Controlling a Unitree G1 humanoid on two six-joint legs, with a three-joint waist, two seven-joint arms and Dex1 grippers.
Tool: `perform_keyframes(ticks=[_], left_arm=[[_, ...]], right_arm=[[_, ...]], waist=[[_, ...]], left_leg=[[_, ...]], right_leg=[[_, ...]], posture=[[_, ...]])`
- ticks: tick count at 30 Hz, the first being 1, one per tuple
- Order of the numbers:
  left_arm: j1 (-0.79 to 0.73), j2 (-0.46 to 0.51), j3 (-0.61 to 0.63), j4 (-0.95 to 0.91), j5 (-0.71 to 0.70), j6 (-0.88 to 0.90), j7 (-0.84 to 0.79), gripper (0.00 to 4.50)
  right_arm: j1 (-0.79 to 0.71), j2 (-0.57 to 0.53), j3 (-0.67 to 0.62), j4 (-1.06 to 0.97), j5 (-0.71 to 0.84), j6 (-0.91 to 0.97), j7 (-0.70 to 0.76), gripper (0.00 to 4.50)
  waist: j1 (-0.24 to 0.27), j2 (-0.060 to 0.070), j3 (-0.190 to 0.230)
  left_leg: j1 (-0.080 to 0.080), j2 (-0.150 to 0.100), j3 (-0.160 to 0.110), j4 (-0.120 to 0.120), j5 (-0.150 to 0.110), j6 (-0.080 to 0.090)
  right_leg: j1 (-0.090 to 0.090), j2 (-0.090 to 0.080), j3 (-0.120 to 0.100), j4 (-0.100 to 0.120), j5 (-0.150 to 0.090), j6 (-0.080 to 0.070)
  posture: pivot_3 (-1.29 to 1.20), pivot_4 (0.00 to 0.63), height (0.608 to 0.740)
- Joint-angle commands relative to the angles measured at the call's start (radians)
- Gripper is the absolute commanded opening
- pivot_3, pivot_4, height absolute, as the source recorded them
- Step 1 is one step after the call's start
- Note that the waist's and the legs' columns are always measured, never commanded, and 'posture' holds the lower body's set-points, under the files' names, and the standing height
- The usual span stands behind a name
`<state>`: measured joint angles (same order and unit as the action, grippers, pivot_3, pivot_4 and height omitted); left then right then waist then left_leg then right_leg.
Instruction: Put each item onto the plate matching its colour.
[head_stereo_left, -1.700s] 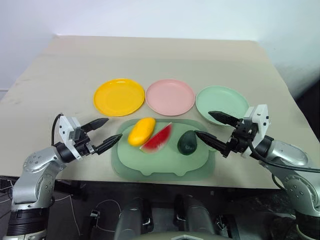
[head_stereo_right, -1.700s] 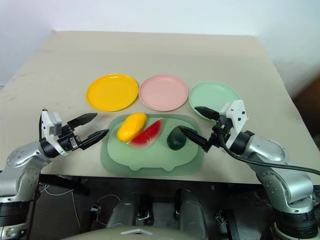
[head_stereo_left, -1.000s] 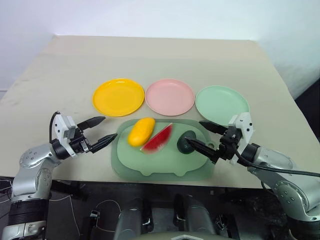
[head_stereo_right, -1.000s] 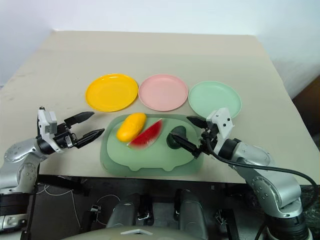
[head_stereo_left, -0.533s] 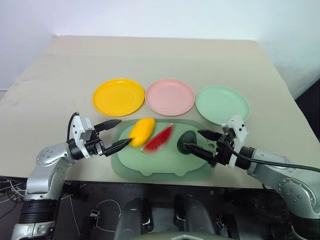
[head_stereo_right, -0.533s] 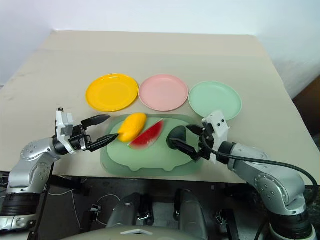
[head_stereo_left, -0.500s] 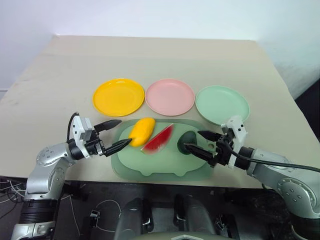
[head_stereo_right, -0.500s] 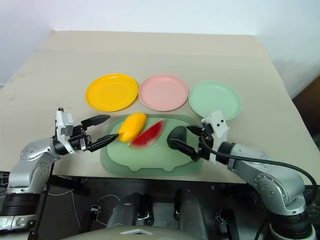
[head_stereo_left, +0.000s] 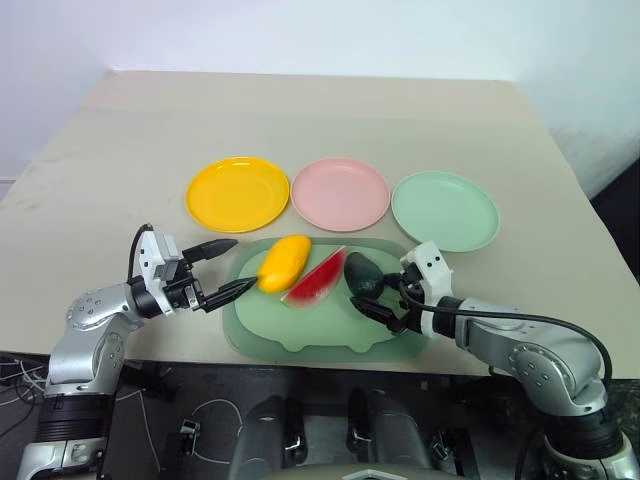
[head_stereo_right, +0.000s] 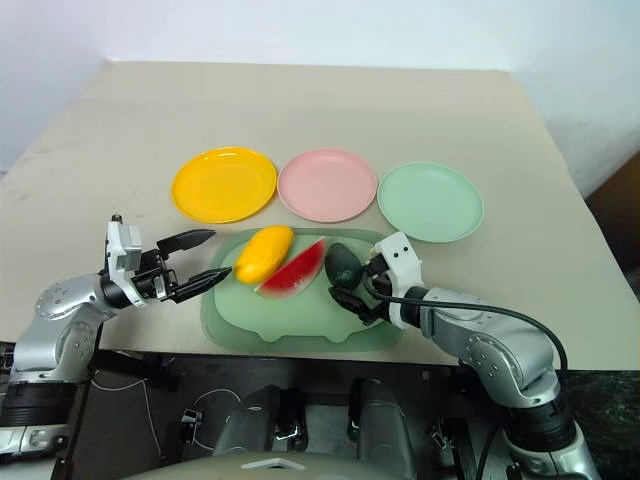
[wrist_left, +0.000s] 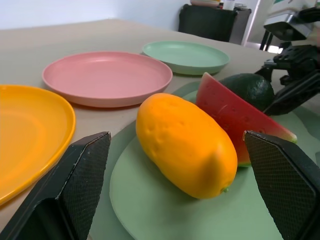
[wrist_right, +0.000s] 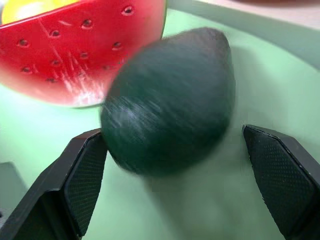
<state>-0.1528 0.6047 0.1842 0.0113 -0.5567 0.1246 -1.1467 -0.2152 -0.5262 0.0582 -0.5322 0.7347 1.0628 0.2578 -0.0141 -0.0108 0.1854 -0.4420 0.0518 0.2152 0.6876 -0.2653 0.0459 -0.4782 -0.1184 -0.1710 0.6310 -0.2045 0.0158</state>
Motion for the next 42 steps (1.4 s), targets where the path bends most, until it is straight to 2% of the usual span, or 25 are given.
perform_keyframes(ticks=[1,12,15,17,18,22,25,30,35,42], left_arm=[[0.0,0.006,0.028,-0.016,-0.003,-0.018,0.01,4.46],[0.023,0.007,0.039,-0.025,-0.004,-0.028,0.022,4.46],[0.03,0.009,0.041,-0.029,-0.003,-0.029,0.024,4.5],[0.03,0.009,0.041,-0.037,-0.003,-0.027,0.029,4.5],[0.029,0.009,0.041,-0.042,-0.003,-0.024,0.033,4.5],[0.023,0.012,0.041,-0.048,-0.001,-0.02,0.044,4.5],[0.015,0.011,0.042,-0.047,0.0,-0.019,0.052,4.5],[0.017,0.004,0.049,-0.034,0.0,-0.033,0.054,4.5],[0.031,0.003,0.052,-0.036,0.002,-0.045,0.062,4.5],[0.062,0.008,0.061,-0.066,0.0,-0.047,0.079,4.5]], right_arm=[[-0.027,0.002,-0.015,0.002,-0.024,-0.024,0.02,4.5],[-0.072,0.004,0.011,0.036,-0.091,-0.057,0.076,4.5],[-0.073,-0.011,0.027,0.036,-0.12,-0.075,0.102,3.87],[-0.068,-0.01,0.028,0.025,-0.129,-0.095,0.123,3.27],[-0.066,-0.005,0.021,0.017,-0.128,-0.097,0.127,3.13],[-0.06,-0.019,-0.009,-0.021,-0.107,-0.1,0.165,3.13],[-0.079,-0.031,-0.077,-0.031,-0.074,-0.094,0.187,3.13],[-0.211,-0.055,-0.206,0.107,-0.112,-0.128,0.155,3.13],[-0.253,-0.082,-0.199,0.259,-0.19,-0.212,0.188,3.13],[-0.305,-0.055,-0.162,0.511,-0.316,-0.332,0.183,3.13]], waist=[[0.001,0.0,0.0],[-0.001,0.0,0.0],[0.0,0.0,0.0],[0.0,0.0,0.0],[0.0,0.0,0.0],[0.0,0.0,0.0],[0.001,0.0,0.0],[0.0,0.0,0.0],[0.0,0.0,0.0],[-0.006,0.0,0.0]], left_leg=[[0.0,0.0,0.0,0.0,0.0,0.0],[0.0,0.0,0.0,0.0,0.0,0.0],[0.0,0.0,0.0,0.0,0.0,0.0],[0.0,0.0,0.0,0.0,0.0,0.0],[0.0,0.0,0.0,0.0,0.0,0.0],[0.0,0.0,0.0,0.0,0.0,0.0],[0.0,0.0,0.0,-0.001,0.0,0.0],[0.0,0.0,0.001,0.0,0.0,0.0],[0.0,0.0,0.0,-0.003,0.0,0.0],[0.0,0.0,0.001,-0.002,0.001,-0.001]], right_leg=[[0.0,0.0,0.0,0.0,0.0,0.0],[-0.001,0.0,0.0,0.0,0.0,0.0],[-0.001,0.0,0.0,0.0,0.0,0.0],[-0.001,0.0,0.0,0.0,0.0,0.0],[-0.001,0.0,0.0,0.0,0.0,0.0],[-0.001,0.0,0.0,0.0,0.0,0.0],[-0.001,0.0,0.0,0.0,0.0,0.0],[-0.001,0.0,0.0,0.0,0.0,0.0],[-0.002,0.0,0.0,0.0,0.0,0.001],[-0.002,0.0,0.0,0.001,0.001,0.003]], posture=[[0.0,0.15,0.696],[0.0,0.15,0.696],[0.0,0.15,0.696],[0.0,0.15,0.696],[0.0,0.15,0.696],[0.0,0.15,0.696],[0.0,0.15,0.696],[0.0,0.15,0.696],[0.0,0.15,0.696],[0.0,0.15,0.696]])
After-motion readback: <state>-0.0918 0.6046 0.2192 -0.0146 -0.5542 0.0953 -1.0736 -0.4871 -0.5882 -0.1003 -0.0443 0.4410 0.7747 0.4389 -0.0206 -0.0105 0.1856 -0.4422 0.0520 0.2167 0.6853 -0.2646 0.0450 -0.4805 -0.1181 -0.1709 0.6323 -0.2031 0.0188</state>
